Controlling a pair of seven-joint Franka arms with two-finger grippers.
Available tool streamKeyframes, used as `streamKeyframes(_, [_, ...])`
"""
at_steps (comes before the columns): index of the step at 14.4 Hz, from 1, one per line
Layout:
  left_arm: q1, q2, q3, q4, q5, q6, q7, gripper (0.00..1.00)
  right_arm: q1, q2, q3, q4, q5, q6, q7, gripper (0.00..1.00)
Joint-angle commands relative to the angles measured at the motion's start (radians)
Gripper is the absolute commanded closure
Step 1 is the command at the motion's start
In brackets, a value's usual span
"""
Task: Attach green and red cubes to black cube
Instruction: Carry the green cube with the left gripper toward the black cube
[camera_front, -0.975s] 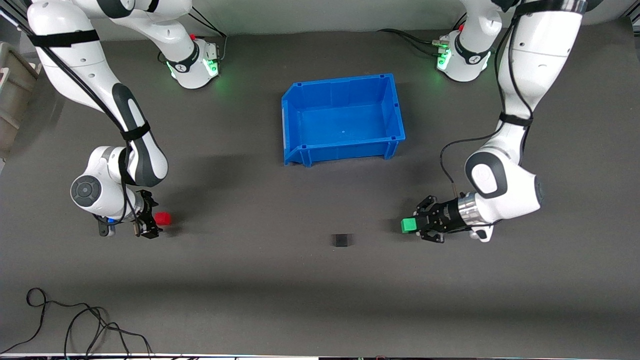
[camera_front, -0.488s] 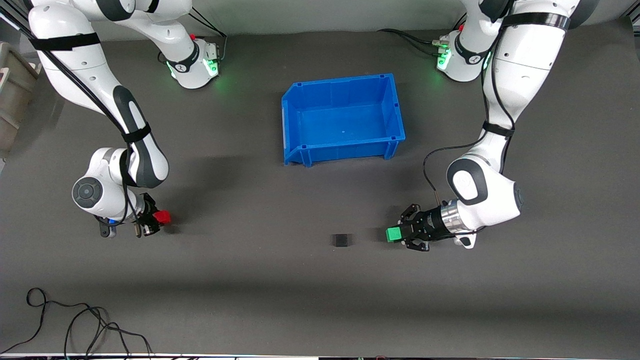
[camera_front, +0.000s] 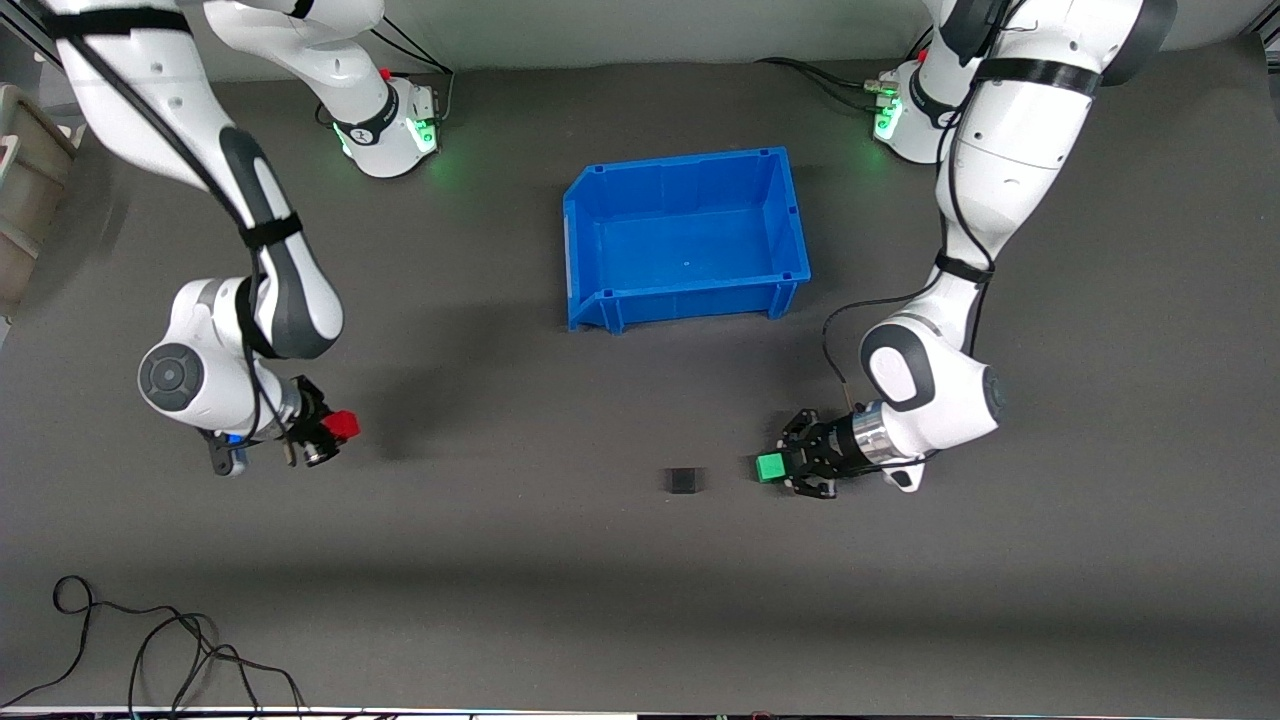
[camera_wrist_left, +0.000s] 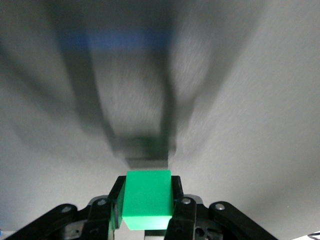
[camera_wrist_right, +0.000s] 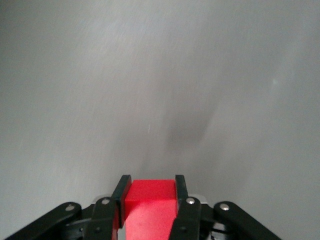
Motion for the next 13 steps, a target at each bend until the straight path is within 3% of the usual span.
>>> streamKeyframes(1, [-0.024, 0.008, 0.006, 0.022, -0.015, 0.038, -0.066, 0.94, 0.059, -0.057, 0.011, -0.025, -0.003, -0.035, 0.088, 0.72])
streamKeyframes(4, [-0.047, 0.014, 0.006, 0.050, -0.018, 0.051, -0.112, 0.94, 0.167, -0.040, 0.048, 0.032, -0.005, -0.027, 0.278, 0.72])
streamKeyframes(6, [-0.065, 0.029, 0.006, 0.073, -0.016, 0.059, -0.138, 0.94, 0.168, -0.008, 0.092, 0.107, -0.003, -0.026, 0.334, 0.74])
streamKeyframes(9, [-0.096, 0.065, 0.006, 0.120, -0.010, 0.085, -0.176, 0.94, 0.171, 0.140, 0.158, 0.371, -0.012, -0.027, 0.505, 0.74])
streamKeyframes(10, [-0.097, 0.072, 0.006, 0.138, -0.003, 0.084, -0.175, 0.80, 0.172, 0.200, 0.170, 0.450, -0.014, -0.027, 0.548, 0.75])
streamKeyframes(13, [-0.114, 0.089, 0.006, 0.171, -0.010, 0.085, -0.195, 0.90, 0.196, 0.395, 0.183, 0.657, -0.018, -0.012, 0.642, 0.76])
